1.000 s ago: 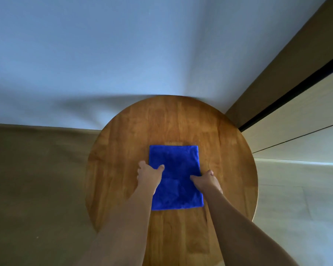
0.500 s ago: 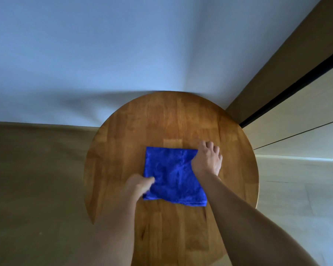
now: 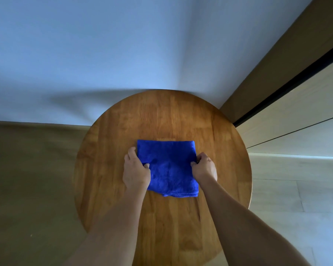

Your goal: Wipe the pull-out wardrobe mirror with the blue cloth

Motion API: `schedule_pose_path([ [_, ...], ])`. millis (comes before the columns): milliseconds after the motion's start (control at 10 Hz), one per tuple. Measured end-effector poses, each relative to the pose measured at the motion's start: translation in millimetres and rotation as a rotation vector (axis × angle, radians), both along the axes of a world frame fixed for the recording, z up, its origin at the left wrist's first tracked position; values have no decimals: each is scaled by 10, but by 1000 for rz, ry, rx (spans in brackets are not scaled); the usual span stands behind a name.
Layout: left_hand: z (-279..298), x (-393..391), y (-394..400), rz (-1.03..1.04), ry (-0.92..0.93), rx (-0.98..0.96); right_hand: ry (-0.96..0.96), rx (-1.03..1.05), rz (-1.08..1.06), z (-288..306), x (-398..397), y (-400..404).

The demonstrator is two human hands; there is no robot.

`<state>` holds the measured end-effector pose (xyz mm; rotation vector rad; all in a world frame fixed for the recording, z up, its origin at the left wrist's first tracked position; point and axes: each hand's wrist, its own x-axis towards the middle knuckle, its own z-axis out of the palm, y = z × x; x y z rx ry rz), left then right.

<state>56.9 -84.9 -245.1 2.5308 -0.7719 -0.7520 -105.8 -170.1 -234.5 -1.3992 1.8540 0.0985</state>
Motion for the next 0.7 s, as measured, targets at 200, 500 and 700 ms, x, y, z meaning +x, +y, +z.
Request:
schedule_pose_path([
  [200,-49,-126,84,-558,-244,112,246,-287,624,-6,77,199],
  [500,195,-14,165,-465,-179,157,230,-177,678,218,-48,266],
  [700,688,-45,252,-441,-247,97,198,-301,658,677,-252,323],
])
